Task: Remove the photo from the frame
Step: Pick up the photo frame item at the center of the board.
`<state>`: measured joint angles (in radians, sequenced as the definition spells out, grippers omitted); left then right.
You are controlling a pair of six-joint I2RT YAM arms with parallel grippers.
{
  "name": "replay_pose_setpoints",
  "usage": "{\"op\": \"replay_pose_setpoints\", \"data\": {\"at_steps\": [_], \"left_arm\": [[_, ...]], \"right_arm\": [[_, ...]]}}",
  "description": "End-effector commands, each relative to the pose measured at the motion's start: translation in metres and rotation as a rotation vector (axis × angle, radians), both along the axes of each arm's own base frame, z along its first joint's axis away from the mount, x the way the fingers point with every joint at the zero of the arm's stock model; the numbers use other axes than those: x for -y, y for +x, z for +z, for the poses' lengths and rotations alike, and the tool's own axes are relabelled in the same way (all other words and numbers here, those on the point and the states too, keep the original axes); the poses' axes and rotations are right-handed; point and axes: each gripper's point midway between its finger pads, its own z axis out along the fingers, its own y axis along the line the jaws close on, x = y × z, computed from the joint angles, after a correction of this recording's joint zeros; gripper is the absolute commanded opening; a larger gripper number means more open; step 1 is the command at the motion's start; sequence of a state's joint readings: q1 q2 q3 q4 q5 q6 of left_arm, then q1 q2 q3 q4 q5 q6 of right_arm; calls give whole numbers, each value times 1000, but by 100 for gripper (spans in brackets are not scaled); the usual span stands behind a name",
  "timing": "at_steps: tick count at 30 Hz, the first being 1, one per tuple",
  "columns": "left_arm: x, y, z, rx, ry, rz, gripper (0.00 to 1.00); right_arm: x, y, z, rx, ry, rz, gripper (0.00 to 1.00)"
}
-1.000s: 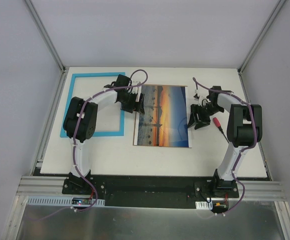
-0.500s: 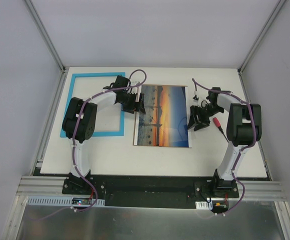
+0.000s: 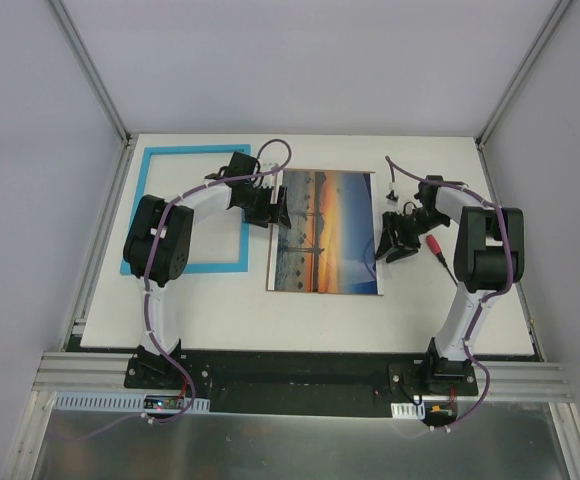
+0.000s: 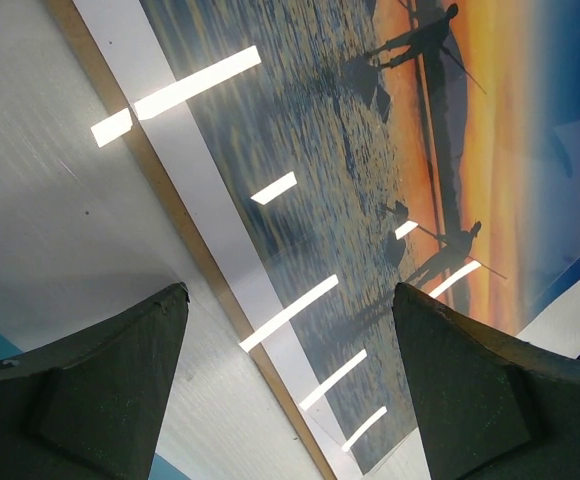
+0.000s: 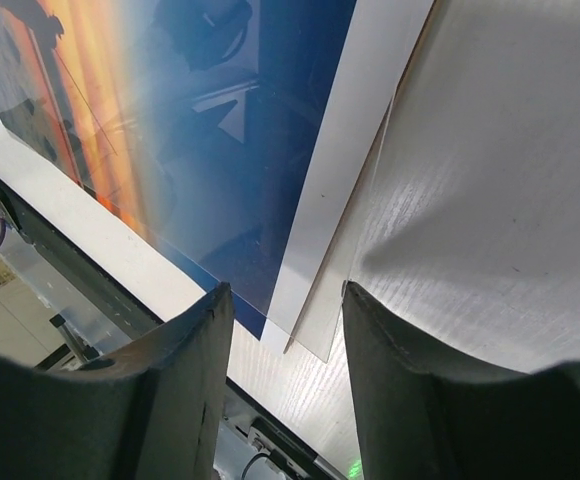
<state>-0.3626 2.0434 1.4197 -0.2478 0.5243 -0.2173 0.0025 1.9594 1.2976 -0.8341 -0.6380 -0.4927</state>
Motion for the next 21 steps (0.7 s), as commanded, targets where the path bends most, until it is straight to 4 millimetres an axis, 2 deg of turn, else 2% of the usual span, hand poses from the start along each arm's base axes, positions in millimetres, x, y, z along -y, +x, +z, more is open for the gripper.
{"op": "replay_pose_setpoints", "data": {"at_steps": [1,9,21], "left_arm": [[-4,-19,-4,-68,-7,-9,82],[-3,-20,-5,-71,-11,-13,82],[-2,-21,-7,-84,-19,-18,82]], "right_arm": [[-12,6,23,36,90,20,49],[-23,5,44,73,166,23,41],[-37,3,60,71,289,27,34]]}}
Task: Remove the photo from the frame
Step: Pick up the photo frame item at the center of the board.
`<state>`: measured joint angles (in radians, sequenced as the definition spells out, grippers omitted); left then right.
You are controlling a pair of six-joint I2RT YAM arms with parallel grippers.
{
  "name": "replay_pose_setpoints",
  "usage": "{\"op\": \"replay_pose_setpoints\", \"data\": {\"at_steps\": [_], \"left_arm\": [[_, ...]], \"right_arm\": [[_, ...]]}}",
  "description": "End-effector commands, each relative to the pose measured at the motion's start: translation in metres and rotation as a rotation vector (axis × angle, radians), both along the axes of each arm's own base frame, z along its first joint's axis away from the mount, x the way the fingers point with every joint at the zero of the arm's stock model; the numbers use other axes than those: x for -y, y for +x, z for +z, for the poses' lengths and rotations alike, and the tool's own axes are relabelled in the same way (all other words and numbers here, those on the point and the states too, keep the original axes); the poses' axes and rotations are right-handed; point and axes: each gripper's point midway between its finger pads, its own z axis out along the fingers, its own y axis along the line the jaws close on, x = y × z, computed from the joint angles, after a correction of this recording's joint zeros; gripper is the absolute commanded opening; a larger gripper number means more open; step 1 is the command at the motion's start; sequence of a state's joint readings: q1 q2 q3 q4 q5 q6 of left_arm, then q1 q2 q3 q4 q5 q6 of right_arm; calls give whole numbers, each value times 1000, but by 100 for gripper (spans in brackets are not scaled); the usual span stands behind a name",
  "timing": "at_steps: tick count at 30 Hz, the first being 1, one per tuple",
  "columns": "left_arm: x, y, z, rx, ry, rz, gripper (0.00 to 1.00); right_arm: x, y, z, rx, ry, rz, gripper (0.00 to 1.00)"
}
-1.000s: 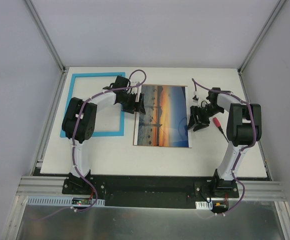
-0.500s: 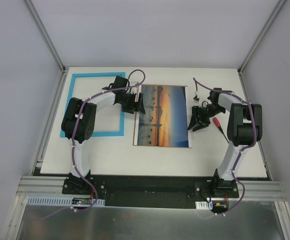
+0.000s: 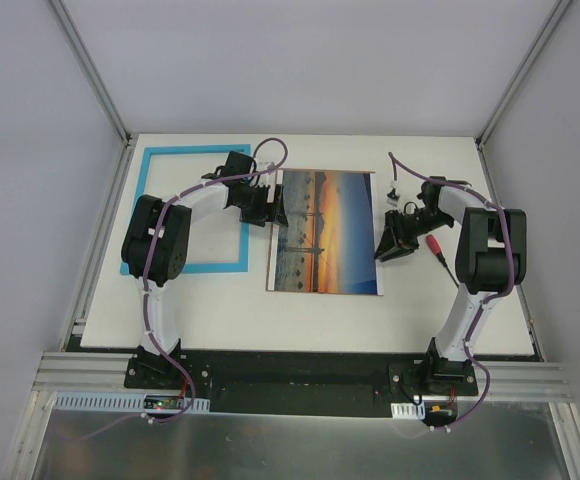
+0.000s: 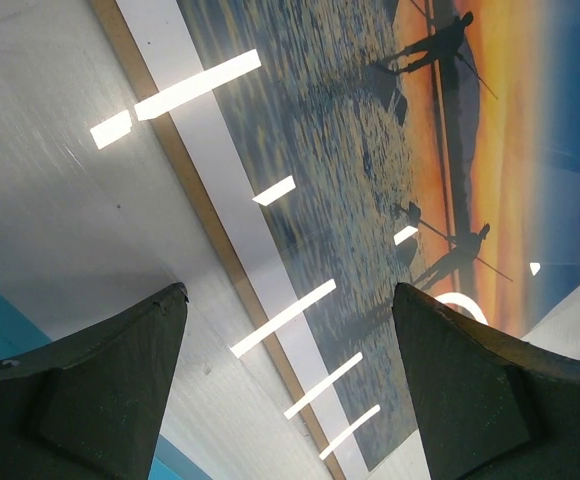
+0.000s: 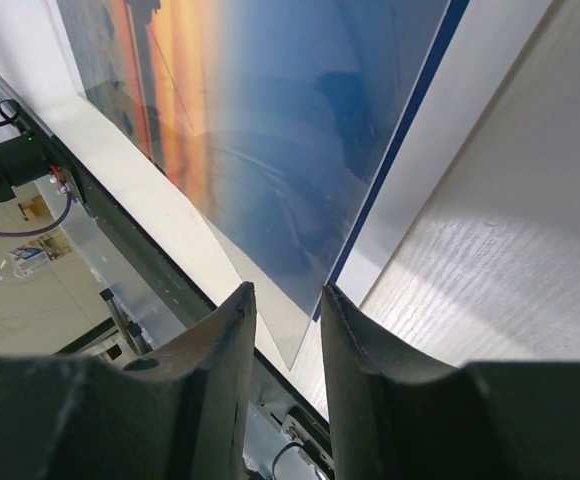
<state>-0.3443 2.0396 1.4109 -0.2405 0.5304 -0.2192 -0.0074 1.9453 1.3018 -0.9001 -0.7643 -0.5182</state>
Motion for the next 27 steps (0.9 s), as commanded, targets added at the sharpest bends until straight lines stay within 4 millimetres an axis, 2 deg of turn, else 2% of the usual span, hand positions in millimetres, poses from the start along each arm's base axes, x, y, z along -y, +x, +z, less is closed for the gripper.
{"op": "replay_pose_setpoints", "data": {"at_steps": [1,5,8,12,17,18,27], "left_arm": [[5,-25,-8,-85,-15,-36,82],[6,-25,-7,-85,-17,-36,82],[6,-26,-8,-87,-15,-38,82],[6,-26,-10,-93,-19,-37,82],[6,-26,-9,-92,-21,-37,82],[6,-26,-9,-93,-22,-37,82],[7,-26,-9,-95,-28,-39,82]], "right_arm": [[-24,12,39,99,176,15,34],[-29,11,42,81,219,8,34],[-24,11,32,56,163,-2,34],[-27,8,28,13,189,-20,34],[-33,9,30,0,239,-38,40],[-28,12,31,-7,246,-65,41],[-31,12,15,-64,250,-130,48]]}}
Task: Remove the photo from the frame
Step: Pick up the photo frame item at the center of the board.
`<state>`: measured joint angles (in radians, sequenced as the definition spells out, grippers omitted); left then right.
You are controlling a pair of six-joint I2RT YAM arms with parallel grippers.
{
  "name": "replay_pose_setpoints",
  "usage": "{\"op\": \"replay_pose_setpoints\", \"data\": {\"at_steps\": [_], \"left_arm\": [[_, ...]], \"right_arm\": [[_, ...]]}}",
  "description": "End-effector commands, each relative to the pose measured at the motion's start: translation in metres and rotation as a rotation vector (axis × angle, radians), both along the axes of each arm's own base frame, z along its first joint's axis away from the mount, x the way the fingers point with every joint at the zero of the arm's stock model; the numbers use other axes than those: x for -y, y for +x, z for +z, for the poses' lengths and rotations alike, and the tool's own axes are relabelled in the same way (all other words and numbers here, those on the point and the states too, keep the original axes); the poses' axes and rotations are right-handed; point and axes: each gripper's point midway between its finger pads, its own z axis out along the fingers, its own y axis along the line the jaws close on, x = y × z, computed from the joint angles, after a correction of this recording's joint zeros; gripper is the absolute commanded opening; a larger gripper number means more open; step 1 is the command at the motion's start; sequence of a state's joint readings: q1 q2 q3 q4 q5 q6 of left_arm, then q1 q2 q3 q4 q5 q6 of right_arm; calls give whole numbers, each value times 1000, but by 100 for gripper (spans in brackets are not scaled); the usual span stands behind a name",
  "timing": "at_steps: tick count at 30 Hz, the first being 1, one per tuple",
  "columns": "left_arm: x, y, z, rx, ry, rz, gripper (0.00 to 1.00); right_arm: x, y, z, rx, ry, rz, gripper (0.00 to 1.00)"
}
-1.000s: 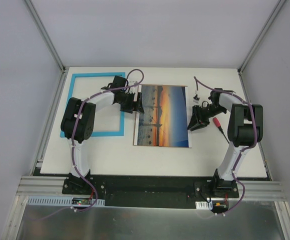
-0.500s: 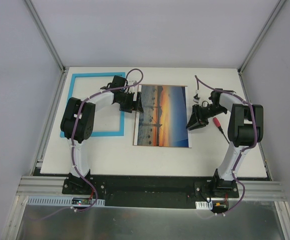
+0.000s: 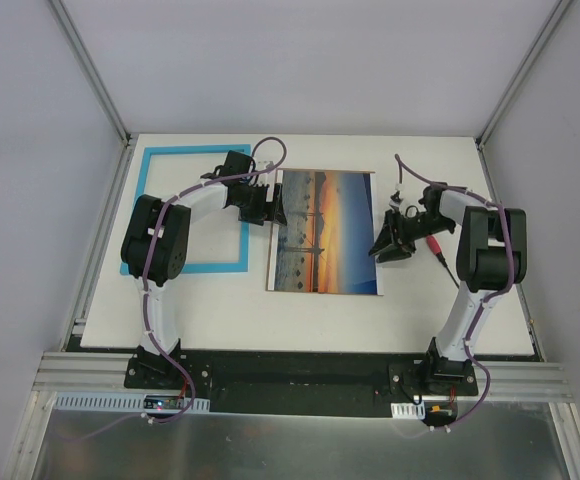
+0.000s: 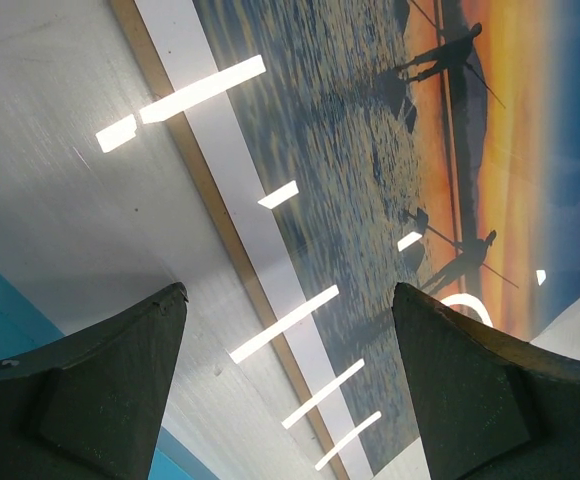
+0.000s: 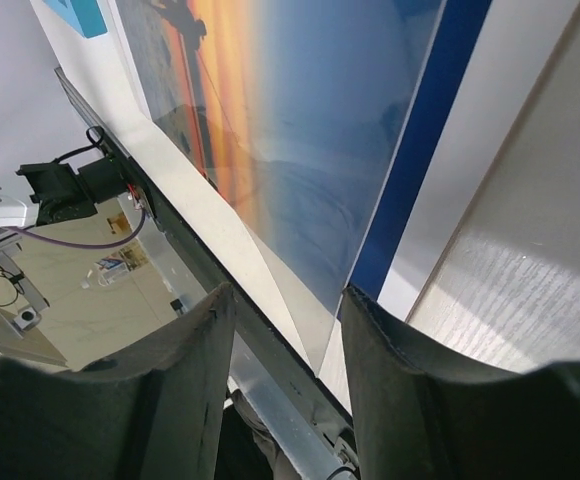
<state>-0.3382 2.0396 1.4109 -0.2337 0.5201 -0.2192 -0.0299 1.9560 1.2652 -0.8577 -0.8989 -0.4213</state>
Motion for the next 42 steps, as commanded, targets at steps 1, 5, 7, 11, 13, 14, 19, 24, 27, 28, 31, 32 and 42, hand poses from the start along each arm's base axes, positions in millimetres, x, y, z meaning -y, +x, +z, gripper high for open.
{"op": "replay_pose_setpoints", "data": {"at_steps": [1,5,7,11,13,14,19,24,27,28,31,32,42], "left_arm": [[11,-31,-10,-109,-35,-52,82],[11,-31,-11,-113,-40,-52,82],[12,-31,-10,-112,-43,-53,82],[12,-32,-11,-115,-45,-54,82],[12,-32,-10,-115,-48,-55,82],[12,-32,-10,-116,-48,-55,82],[13,-33,-7,-114,-58,-61,82],[14,-32,-3,-104,-65,-63,82],[14,-30,5,-94,-90,-70,82],[15,-30,11,-92,-114,-78,82],[17,-28,27,-82,-175,-94,83],[17,-29,32,-78,-197,-103,83],[9,-26,48,-49,-253,-105,83]], "right_arm": [[-19,12,6,4,131,-44,48],[-25,13,10,-9,191,-68,49],[-27,13,11,-8,217,-78,49],[-28,15,12,9,222,-82,48],[-26,15,11,16,205,-80,46],[-25,15,9,15,196,-81,45],[-22,14,5,18,161,-74,28],[-23,15,8,23,173,-66,19],[-24,15,14,32,191,-62,10],[-25,15,16,35,202,-60,5],[-28,17,28,54,247,-57,1],[-29,17,34,60,266,-57,1],[-35,17,90,175,424,-38,1]]}}
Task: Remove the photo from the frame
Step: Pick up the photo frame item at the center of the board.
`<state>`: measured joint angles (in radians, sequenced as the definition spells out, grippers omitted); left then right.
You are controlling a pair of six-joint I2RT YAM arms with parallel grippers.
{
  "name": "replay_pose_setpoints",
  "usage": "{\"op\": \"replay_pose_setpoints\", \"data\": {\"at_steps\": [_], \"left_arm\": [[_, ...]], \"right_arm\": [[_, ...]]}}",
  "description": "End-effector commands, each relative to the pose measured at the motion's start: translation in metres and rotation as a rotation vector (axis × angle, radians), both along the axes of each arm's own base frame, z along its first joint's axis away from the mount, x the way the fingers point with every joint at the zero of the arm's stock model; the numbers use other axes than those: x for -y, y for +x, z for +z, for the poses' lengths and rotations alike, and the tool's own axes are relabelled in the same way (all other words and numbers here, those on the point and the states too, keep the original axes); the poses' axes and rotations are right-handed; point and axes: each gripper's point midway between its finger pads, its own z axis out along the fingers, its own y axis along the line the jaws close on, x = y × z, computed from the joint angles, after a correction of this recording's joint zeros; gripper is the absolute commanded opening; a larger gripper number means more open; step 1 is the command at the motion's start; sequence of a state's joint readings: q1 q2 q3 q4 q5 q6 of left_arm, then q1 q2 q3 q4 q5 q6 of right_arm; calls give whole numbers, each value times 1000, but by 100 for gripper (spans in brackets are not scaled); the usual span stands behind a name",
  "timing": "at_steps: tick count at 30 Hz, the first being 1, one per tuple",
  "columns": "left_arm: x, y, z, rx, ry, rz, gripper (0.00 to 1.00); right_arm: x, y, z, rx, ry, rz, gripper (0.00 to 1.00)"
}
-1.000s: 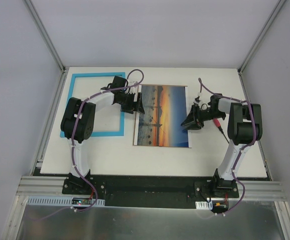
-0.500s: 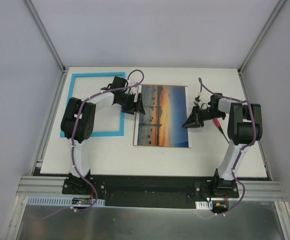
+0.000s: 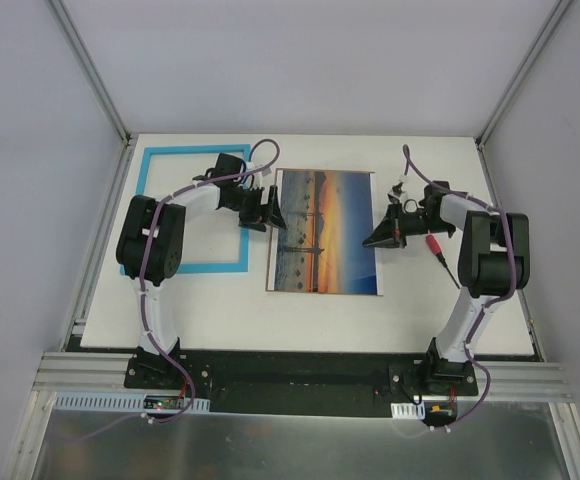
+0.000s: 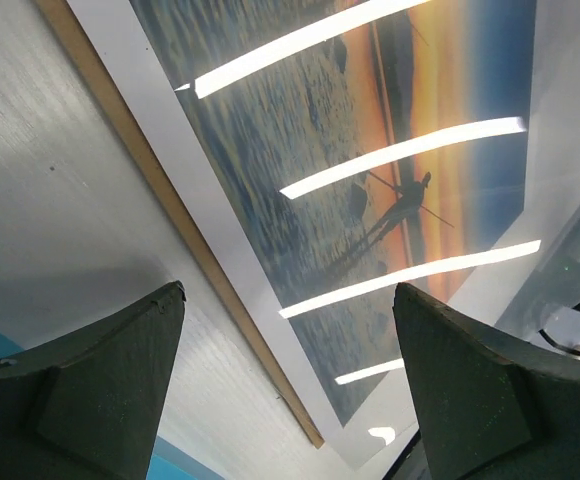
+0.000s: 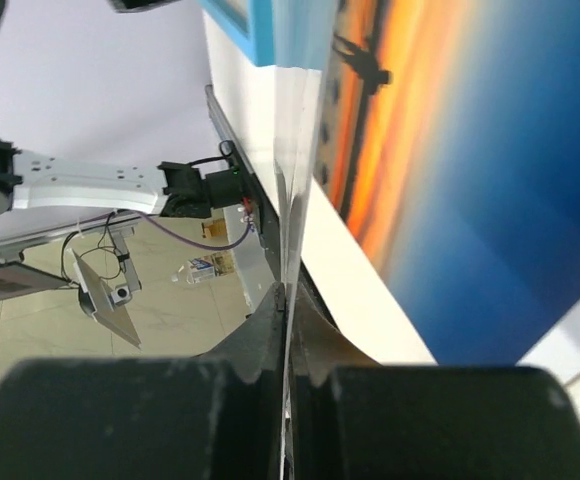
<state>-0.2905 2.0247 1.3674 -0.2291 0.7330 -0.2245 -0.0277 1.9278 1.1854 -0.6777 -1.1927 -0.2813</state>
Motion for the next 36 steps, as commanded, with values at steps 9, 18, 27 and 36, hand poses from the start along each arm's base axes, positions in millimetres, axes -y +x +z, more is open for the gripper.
{"op": "replay_pose_setpoints", "data": {"at_steps": [9,18,27,36], "left_arm": [[4,-4,36,26,-122,-32,83],[-2,0,37,4,-180,-16,83],[8,-6,43,-51,-299,-37,83],[16,-9,62,-70,-416,-44,82]], "right_arm": [[-2,6,81,219,213,12,1],[2,0,107,271,297,22,1],[4,0,110,264,322,26,1],[6,1,95,232,294,37,1]]}}
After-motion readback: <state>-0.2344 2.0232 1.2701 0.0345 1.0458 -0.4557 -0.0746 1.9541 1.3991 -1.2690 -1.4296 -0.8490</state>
